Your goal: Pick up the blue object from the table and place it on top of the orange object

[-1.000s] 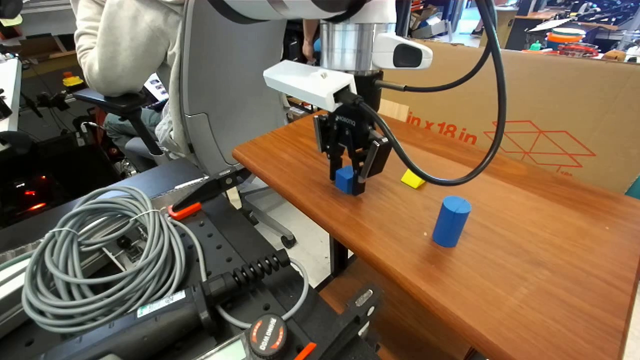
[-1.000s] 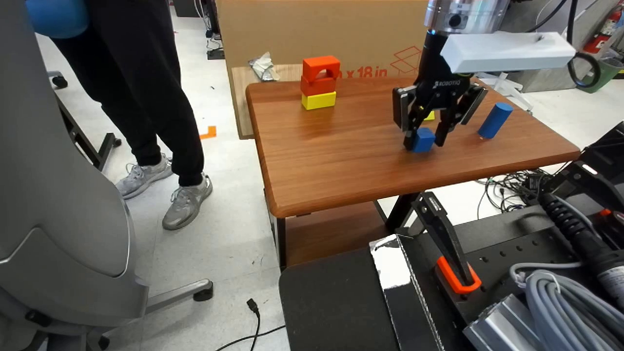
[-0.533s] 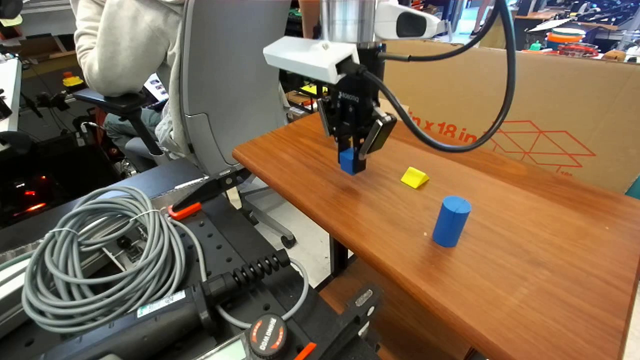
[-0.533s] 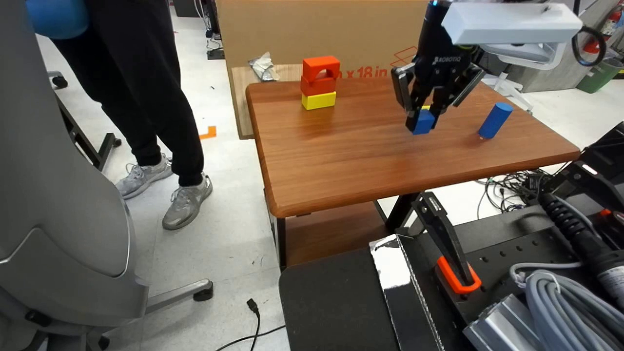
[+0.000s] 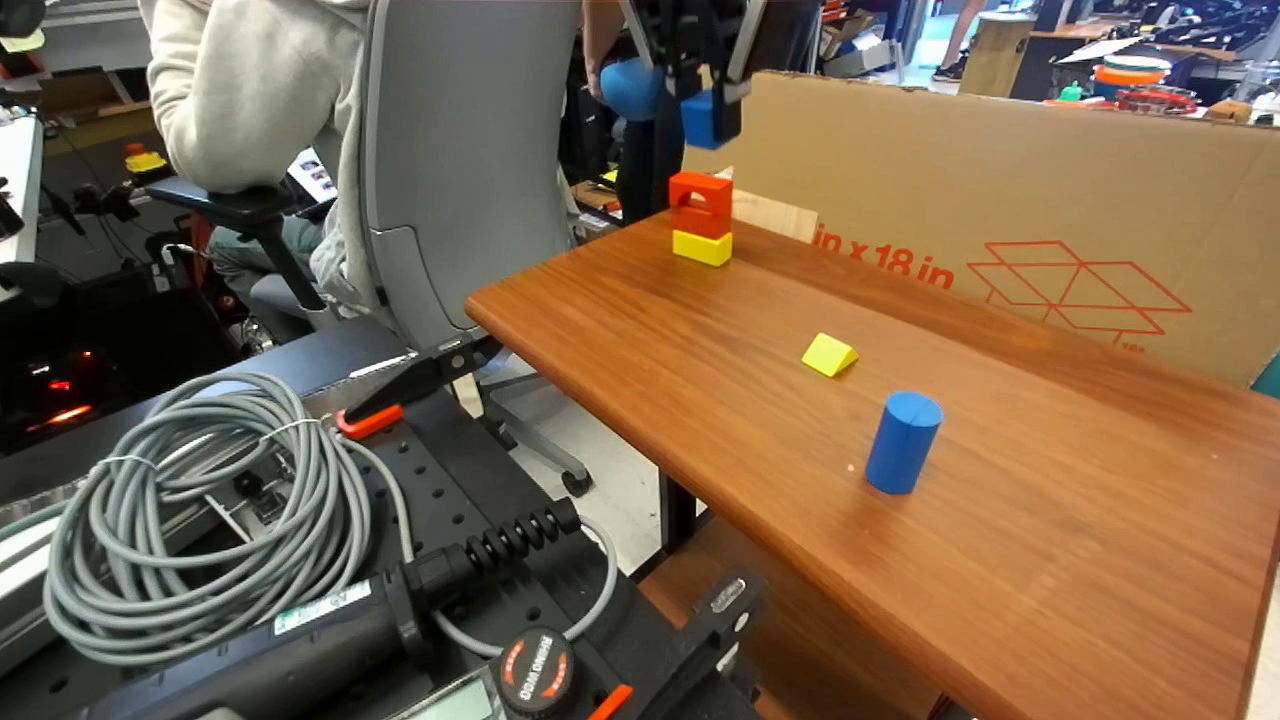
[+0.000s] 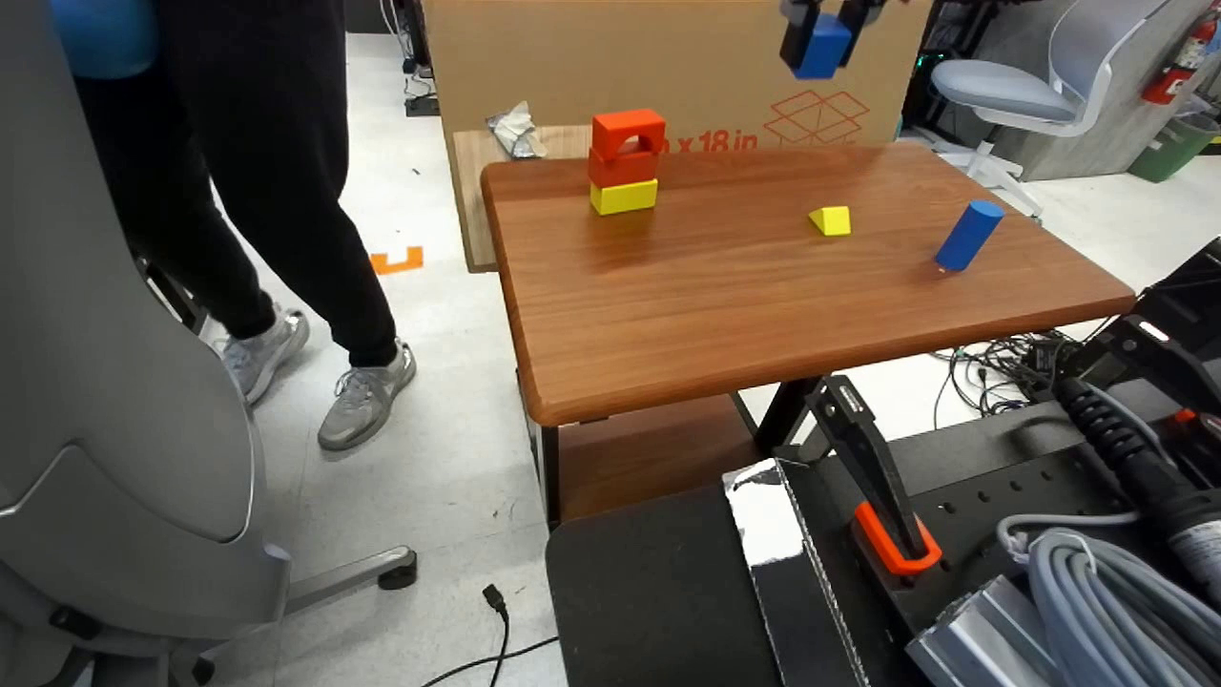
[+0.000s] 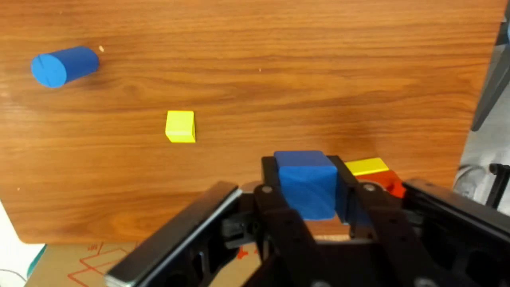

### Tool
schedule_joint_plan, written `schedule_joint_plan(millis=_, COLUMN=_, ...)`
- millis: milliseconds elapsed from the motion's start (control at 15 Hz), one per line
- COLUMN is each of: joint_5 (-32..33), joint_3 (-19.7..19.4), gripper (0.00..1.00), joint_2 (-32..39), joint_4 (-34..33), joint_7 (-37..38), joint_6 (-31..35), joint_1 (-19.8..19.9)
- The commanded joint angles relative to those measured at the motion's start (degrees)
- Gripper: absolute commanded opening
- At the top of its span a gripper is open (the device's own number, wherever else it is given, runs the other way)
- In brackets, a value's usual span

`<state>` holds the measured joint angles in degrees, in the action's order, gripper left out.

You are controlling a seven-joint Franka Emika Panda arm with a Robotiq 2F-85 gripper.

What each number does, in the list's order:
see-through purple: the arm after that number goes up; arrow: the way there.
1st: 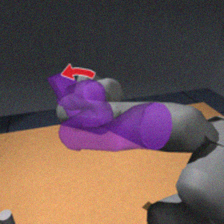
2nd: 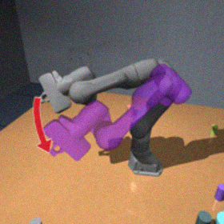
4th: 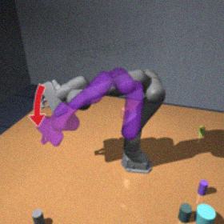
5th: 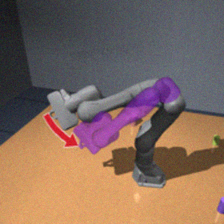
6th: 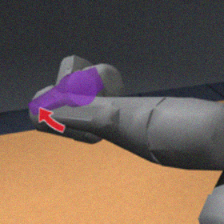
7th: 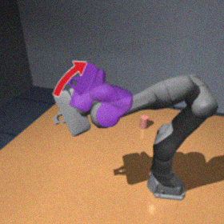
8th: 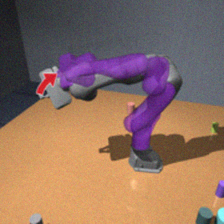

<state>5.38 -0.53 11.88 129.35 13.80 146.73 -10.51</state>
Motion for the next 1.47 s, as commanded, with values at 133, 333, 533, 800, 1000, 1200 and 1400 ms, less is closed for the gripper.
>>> schedule_joint_plan(millis=133, joint_5=4.98, joint_3=2.92, gripper=0.09, joint_2=-3.54, joint_4=-4.44, joint_7=1.04, joint_6=-5.49, joint_1=-0.41)
schedule_joint_plan(millis=333, joint_5=6.84, joint_3=4.12, gripper=0.09, joint_2=-2.05, joint_4=-8.40, joint_7=-0.27, joint_6=-8.67, joint_1=-0.30)
schedule_joint_plan(millis=533, joint_5=5.97, joint_3=4.97, gripper=0.09, joint_2=0.11, joint_4=-12.36, joint_7=-2.03, joint_6=-12.17, joint_1=-0.09)
schedule_joint_plan(millis=800, joint_5=5.46, joint_3=5.37, gripper=0.09, joint_2=3.47, joint_4=-17.52, joint_7=-3.70, joint_6=-15.70, joint_1=-0.23)
schedule_joint_plan(millis=1000, joint_5=5.27, joint_3=5.51, gripper=0.09, joint_2=6.10, joint_4=-20.14, joint_7=-4.77, joint_6=-15.10, joint_1=-0.37)
schedule_joint_plan(millis=1200, joint_5=4.90, joint_3=5.65, gripper=0.09, joint_2=8.72, joint_4=-21.82, joint_7=-5.88, joint_6=-14.17, joint_1=-0.38)
schedule_joint_plan(millis=1400, joint_5=4.17, joint_3=5.90, gripper=0.09, joint_2=11.55, joint_4=-23.55, joint_7=-7.36, joint_6=-14.37, joint_1=-0.29)
